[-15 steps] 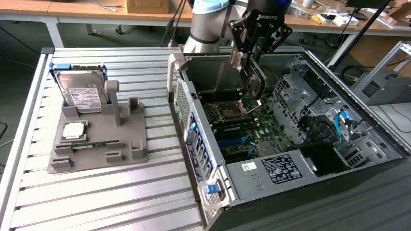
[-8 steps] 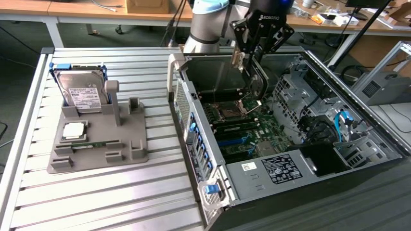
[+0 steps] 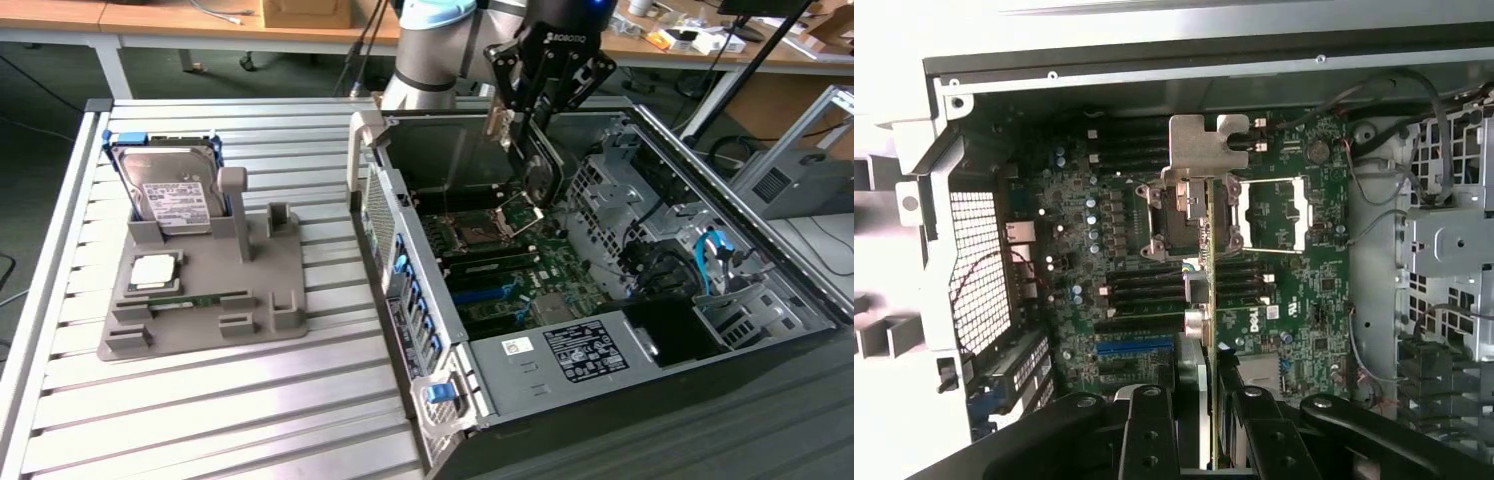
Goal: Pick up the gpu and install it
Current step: 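Pick up the gpu and move the gpu toward the slot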
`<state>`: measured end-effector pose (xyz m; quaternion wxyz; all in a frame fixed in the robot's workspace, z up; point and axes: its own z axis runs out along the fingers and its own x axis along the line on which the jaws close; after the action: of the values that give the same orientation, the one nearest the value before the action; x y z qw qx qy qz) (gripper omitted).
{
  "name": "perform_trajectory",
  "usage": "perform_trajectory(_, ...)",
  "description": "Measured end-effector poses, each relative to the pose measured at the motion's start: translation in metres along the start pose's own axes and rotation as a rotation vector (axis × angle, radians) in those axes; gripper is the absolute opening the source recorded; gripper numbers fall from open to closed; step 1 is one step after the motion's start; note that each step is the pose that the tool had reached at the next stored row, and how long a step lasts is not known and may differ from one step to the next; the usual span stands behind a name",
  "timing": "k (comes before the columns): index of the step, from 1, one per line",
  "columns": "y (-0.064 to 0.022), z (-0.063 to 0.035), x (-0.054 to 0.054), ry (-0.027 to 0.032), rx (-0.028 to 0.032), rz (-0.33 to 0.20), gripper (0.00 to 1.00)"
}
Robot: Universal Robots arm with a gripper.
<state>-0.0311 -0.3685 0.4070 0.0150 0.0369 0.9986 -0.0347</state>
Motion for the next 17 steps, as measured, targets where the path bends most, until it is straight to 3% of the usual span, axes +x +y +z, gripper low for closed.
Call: perform_trajectory(17,0.0014,0.0027,-0.017,-0.0007,0.0095,0.0,0.27)
